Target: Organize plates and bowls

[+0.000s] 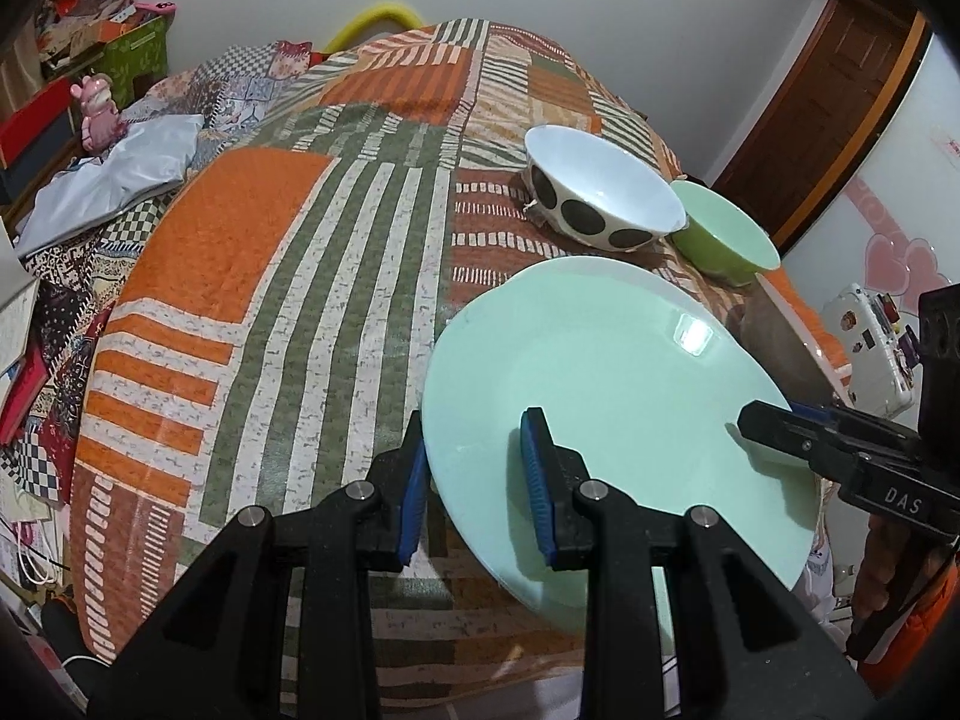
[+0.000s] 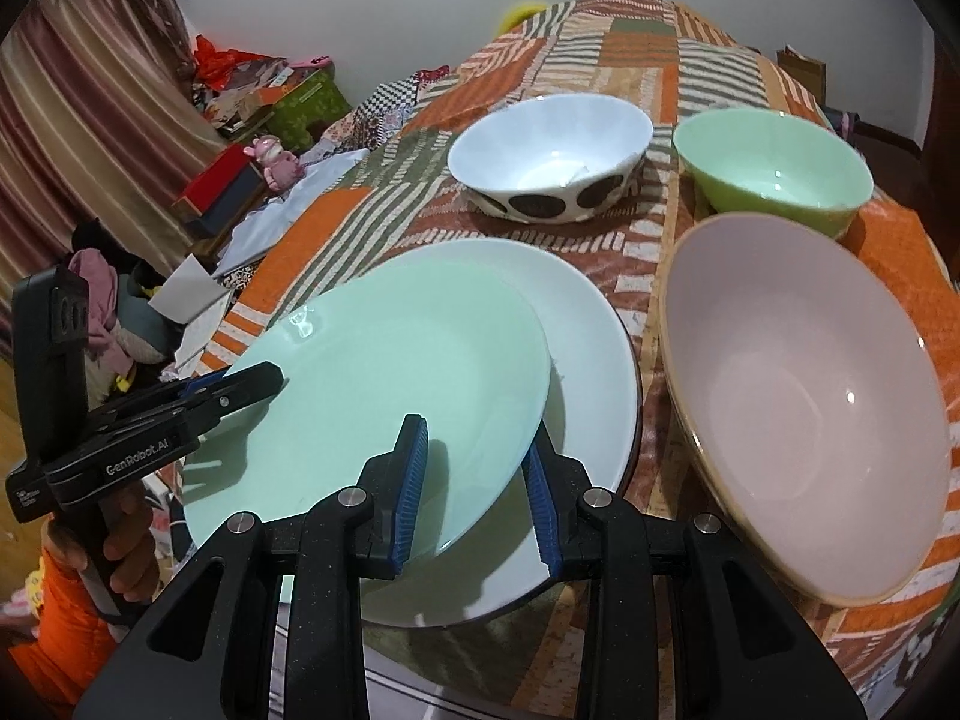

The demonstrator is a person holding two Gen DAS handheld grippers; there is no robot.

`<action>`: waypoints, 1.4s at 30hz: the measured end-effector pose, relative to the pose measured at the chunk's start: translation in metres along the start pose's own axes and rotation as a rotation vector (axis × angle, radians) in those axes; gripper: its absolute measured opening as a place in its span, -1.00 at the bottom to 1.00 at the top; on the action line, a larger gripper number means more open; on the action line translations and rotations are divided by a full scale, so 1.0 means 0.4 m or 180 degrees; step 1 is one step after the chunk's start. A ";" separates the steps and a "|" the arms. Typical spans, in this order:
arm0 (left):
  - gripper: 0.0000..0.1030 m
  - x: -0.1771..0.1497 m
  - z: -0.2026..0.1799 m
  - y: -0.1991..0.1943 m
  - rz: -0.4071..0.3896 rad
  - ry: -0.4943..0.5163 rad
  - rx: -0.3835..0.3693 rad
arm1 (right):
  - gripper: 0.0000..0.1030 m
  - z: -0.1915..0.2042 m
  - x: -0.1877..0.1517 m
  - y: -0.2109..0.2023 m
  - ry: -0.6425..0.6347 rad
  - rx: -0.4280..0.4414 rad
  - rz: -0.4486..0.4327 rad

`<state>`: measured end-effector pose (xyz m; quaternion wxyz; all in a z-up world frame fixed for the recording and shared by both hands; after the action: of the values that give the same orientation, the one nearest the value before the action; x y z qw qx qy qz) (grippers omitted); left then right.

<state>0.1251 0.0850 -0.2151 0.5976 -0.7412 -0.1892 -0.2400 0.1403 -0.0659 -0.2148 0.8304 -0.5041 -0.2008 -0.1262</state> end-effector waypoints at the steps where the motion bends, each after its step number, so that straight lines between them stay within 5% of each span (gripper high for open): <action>1: -0.44 0.000 0.000 0.004 0.0004 0.0001 0.0005 | -0.43 -0.003 -0.002 0.003 0.0011 0.0000 0.0017; 22: -0.44 0.024 -0.027 0.054 0.0108 0.0130 0.0128 | -0.52 -0.036 -0.015 -0.016 0.0116 0.0005 -0.0055; 42: -0.44 0.012 -0.074 -0.062 -0.0142 0.0332 0.0202 | -0.44 -0.022 -0.026 -0.051 0.0096 -0.0142 -0.0080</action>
<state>0.1113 0.0612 -0.1876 0.6244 -0.7040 -0.1817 -0.2855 0.1245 -0.0829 -0.2071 0.8203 -0.5180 -0.1918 -0.1487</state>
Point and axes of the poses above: each gripper's, at about its wrist camera, not at the fingertips, and y roughly the way its jaws point, z to its left, x to its top, the point moved 1 cm from there along y, roughly the way its jaws point, and after that the axes turned 10 degrees about y, right-handed, at the moved point
